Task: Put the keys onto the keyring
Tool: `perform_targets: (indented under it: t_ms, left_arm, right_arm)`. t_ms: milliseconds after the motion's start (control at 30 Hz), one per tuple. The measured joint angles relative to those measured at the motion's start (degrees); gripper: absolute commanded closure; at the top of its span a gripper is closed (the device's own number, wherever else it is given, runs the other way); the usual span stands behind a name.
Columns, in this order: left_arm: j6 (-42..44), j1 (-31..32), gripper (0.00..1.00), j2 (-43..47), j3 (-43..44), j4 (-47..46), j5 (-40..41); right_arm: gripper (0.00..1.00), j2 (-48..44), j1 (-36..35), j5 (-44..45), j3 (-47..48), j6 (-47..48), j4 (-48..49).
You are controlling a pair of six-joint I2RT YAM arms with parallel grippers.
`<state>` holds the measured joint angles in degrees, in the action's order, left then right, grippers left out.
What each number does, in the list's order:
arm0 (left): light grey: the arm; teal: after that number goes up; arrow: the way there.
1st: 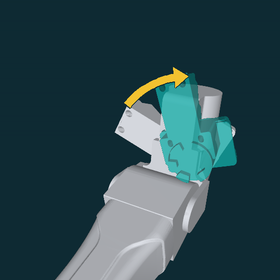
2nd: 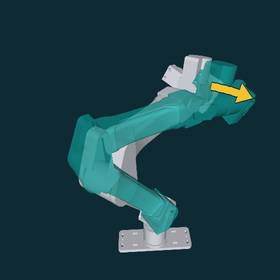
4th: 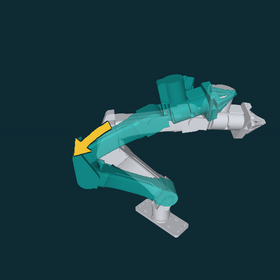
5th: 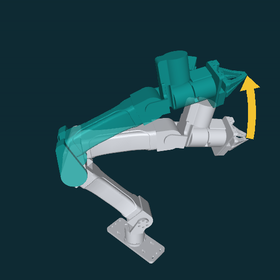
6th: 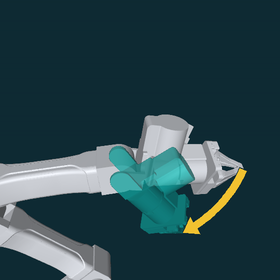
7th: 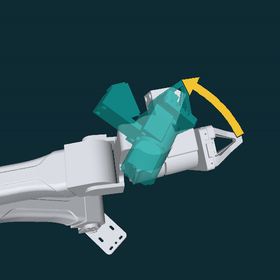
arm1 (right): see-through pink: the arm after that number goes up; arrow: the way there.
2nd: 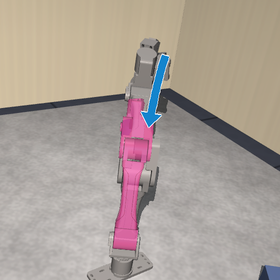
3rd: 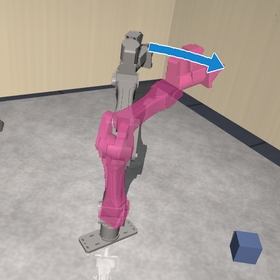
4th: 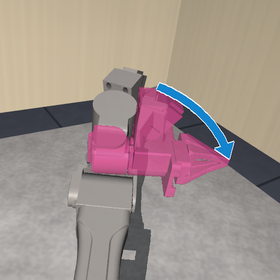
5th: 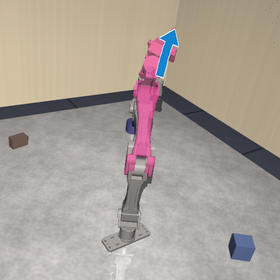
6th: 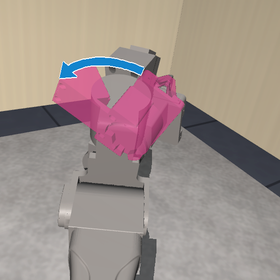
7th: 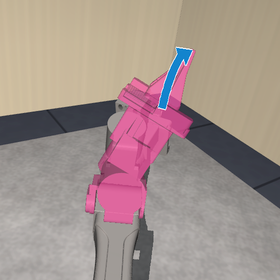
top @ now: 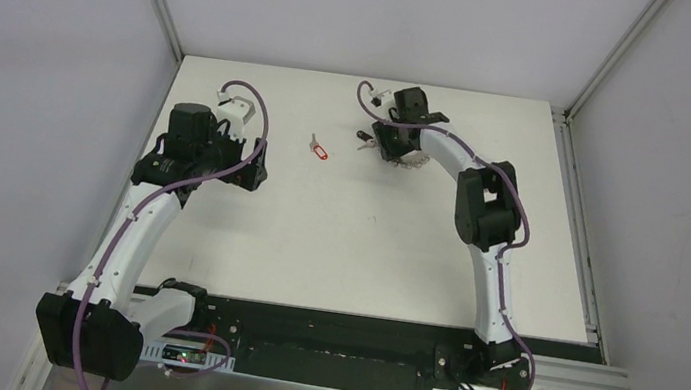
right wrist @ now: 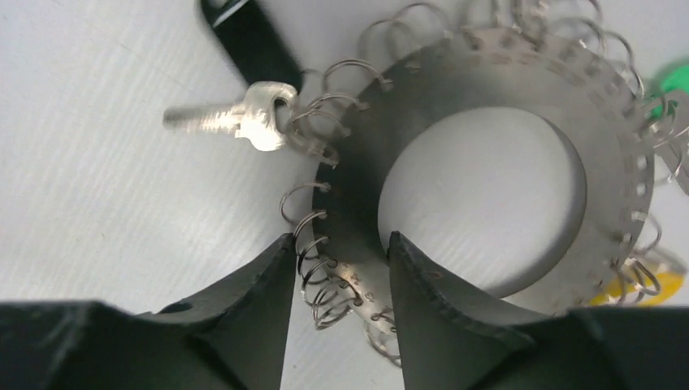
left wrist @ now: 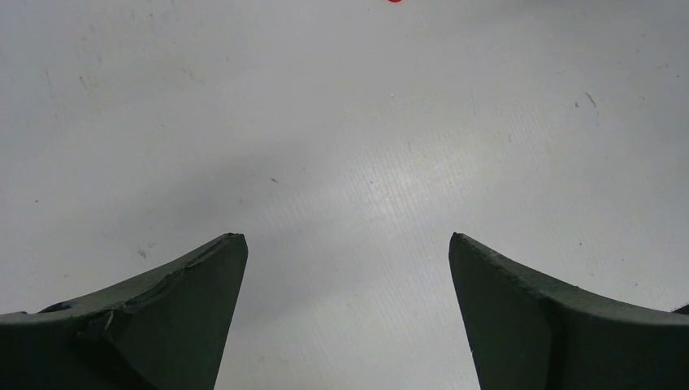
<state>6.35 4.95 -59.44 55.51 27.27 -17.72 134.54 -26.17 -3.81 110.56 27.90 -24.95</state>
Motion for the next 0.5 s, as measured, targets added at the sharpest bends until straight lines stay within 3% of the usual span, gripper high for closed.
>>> perform_targets:
  t_ms: [167,267,500]
  left_arm:
    - [0.0,0.0,0.0,0.1,-0.2,0.0,0.0]
    - [0.0,0.0,0.0,0.4,-0.2,0.0,0.0]
    - [0.0,0.0,0.0,1.5,-0.2,0.0,0.0]
  right_arm:
    - [0.7,-3.9,2.1,-0.9,-5.9,0.5,1.2]
    - [0.75,-10.6,4.1,-2.7,-15.0,0.5,-0.3]
    - [0.73,-24.4,4.8,-9.2,-34.9,0.2,-5.1]
